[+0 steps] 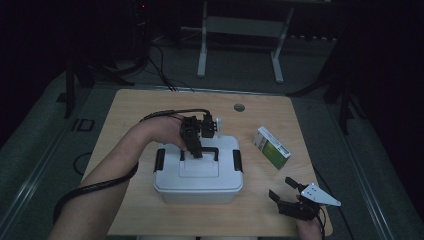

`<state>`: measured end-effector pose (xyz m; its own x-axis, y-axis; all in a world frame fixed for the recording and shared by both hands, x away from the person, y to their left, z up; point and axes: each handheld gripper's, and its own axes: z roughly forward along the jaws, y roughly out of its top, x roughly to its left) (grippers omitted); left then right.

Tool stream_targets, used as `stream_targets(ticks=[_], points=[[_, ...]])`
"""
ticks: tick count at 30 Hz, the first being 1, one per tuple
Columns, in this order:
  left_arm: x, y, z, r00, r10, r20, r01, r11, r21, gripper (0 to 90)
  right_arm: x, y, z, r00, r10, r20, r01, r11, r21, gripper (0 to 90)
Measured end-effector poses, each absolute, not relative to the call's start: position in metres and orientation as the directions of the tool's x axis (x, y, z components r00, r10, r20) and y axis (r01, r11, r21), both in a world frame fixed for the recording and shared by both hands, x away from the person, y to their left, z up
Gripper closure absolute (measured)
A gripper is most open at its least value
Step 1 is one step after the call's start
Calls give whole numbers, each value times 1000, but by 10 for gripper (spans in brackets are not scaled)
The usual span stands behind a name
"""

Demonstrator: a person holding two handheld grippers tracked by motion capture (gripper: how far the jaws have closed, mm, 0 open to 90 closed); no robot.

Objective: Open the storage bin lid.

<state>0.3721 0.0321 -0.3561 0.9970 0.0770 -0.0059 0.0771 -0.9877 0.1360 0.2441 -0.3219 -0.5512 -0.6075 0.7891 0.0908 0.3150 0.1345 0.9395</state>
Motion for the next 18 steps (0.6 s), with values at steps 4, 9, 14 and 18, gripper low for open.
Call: stream_targets(ticks=[4,9,14,18], points=[[371,30,-358,997,70,-17,71,-988,134,783,244,-322,-551,-609,788,90,314,135,940,141],[369,28,-356,997,65,-31,69,-989,129,830,244,-323,-551,-610,787,95,316,131,940,141],[368,28,-355,998,55,-18,57,-991,123,832,244,-322,-551,-609,787,96,317,131,939,141],[366,28,-353,999,44,-4,44,-991,125,832,244,-322,-551,-610,787,96,317,131,939,141]])
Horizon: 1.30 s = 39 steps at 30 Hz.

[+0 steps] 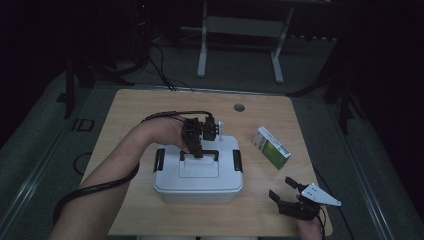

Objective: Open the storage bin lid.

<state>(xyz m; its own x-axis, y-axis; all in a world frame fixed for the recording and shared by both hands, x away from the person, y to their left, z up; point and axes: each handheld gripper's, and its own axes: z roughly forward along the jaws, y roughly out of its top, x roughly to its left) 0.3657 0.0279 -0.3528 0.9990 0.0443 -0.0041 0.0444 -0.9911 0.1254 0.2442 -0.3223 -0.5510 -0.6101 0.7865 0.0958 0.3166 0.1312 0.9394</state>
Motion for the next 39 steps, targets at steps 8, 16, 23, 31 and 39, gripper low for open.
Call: stream_targets(ticks=[8,16,23,31,39], points=[[364,31,-343,998,64,3,63,-987,150,833,244,-322,-551,-611,786,94,317,134,939,141],[361,44,-328,997,78,28,72,-981,180,833,244,-322,-551,-611,786,94,317,134,939,141],[359,62,-317,992,113,48,101,-972,211,833,244,-322,-551,-609,787,95,319,134,938,141],[355,79,-312,988,141,57,124,-965,231,833,244,-321,-551,-606,790,92,321,138,937,141],[350,97,-310,984,170,57,152,-959,238,833,245,-320,-552,-604,792,91,324,140,936,141]])
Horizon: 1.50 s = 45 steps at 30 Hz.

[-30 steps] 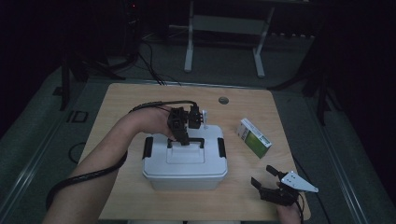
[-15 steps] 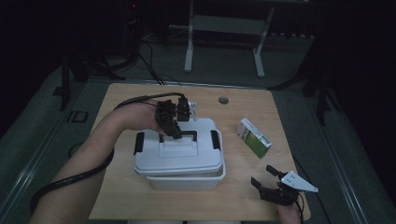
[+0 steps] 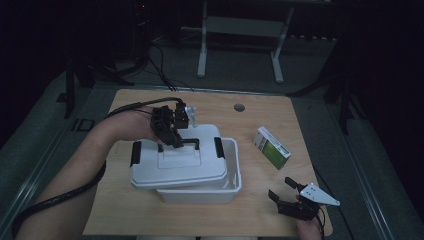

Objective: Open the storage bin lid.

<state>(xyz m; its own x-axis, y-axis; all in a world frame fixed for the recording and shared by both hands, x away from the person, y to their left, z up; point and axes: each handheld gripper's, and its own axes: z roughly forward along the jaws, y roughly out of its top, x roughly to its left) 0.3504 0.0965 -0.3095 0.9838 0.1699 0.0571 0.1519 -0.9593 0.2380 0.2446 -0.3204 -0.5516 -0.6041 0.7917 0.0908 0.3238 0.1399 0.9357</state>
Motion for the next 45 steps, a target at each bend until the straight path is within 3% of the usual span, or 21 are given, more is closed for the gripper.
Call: stream_targets(ticks=[23,45], points=[[340,161,-315,961,269,59,245,-934,261,833,245,-319,-552,-599,797,84,327,147,934,141],[319,250,-312,903,426,59,389,-867,311,833,245,-318,-553,-598,798,76,330,158,931,141]])
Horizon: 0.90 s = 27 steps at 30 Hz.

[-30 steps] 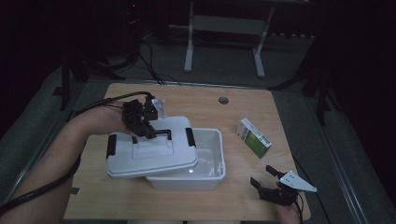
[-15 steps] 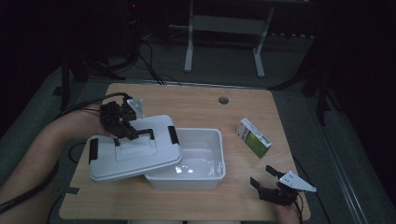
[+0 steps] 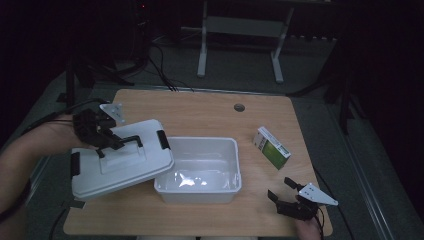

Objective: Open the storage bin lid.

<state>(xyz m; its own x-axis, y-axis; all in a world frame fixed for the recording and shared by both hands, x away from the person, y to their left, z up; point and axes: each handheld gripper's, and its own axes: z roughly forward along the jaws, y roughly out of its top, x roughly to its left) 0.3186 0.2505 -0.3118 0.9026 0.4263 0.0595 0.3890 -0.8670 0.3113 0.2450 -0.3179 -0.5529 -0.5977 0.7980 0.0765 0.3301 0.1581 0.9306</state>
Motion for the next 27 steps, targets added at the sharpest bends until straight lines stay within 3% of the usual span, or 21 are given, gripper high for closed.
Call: stream_targets(ticks=[19,27], points=[[302,313,-342,838,543,57,492,-796,353,833,245,-317,-553,-596,799,78,335,159,929,141],[305,321,-367,825,563,46,511,-779,364,833,245,-317,-553,-594,800,86,339,151,928,141]])
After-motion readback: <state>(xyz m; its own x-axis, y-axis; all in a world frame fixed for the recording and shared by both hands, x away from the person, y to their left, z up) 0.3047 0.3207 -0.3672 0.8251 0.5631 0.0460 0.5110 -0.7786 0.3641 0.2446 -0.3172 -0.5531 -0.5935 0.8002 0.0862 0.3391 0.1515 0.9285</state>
